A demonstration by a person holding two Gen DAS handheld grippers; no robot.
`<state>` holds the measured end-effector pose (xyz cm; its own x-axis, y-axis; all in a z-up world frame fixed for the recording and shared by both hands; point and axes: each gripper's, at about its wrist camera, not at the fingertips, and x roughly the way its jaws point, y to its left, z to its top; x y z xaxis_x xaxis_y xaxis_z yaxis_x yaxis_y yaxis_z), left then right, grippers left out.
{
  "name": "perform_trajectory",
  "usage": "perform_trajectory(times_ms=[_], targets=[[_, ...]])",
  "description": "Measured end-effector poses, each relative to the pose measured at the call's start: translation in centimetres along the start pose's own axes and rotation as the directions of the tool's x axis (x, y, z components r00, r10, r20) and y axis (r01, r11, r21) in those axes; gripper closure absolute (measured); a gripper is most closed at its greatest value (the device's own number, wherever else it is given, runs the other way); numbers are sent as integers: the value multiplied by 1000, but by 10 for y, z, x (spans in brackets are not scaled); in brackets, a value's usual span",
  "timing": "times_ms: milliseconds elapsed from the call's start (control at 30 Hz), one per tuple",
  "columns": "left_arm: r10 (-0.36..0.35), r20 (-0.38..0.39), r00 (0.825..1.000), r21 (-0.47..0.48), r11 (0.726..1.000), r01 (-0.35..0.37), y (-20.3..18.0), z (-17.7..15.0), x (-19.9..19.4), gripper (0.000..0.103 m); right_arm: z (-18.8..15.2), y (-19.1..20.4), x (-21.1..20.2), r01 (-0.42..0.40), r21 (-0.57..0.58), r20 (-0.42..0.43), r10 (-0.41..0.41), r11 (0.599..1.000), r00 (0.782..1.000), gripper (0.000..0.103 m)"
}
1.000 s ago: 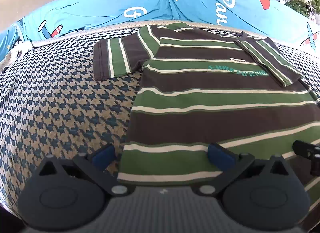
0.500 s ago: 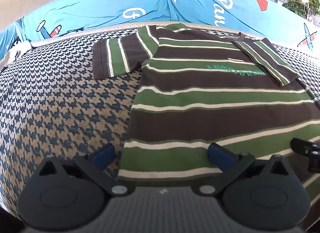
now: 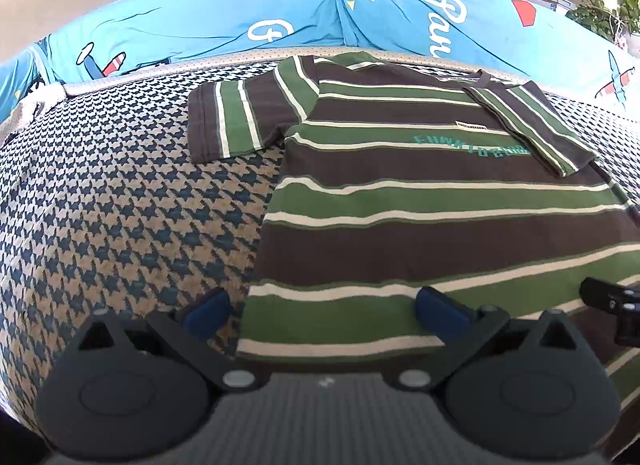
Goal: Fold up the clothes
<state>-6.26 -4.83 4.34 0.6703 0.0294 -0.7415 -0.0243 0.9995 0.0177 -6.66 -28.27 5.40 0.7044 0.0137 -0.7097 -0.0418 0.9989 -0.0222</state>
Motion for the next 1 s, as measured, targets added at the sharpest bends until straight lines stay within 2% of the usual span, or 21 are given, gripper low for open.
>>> perform_trajectory(times_ms=[233, 433, 633, 1000], targets=[[-21, 61, 998, 49, 999, 18, -13, 4, -11, 0, 2, -9, -8, 31, 68, 43, -34, 997, 999, 0], [-73, 42, 996, 123, 990, 67, -31, 0, -9, 0, 2, -24, -5, 60, 154, 26, -65, 986, 998, 12], [-82, -8, 997, 108, 991, 83, -28, -6, -2, 0, -1, -23, -3, 82, 107, 5, -83, 991, 997, 14], [-73, -3, 997, 113, 991, 73, -25, -20, -16, 0, -19, -23, -22, 77, 92, -12, -77, 993, 997, 13]])
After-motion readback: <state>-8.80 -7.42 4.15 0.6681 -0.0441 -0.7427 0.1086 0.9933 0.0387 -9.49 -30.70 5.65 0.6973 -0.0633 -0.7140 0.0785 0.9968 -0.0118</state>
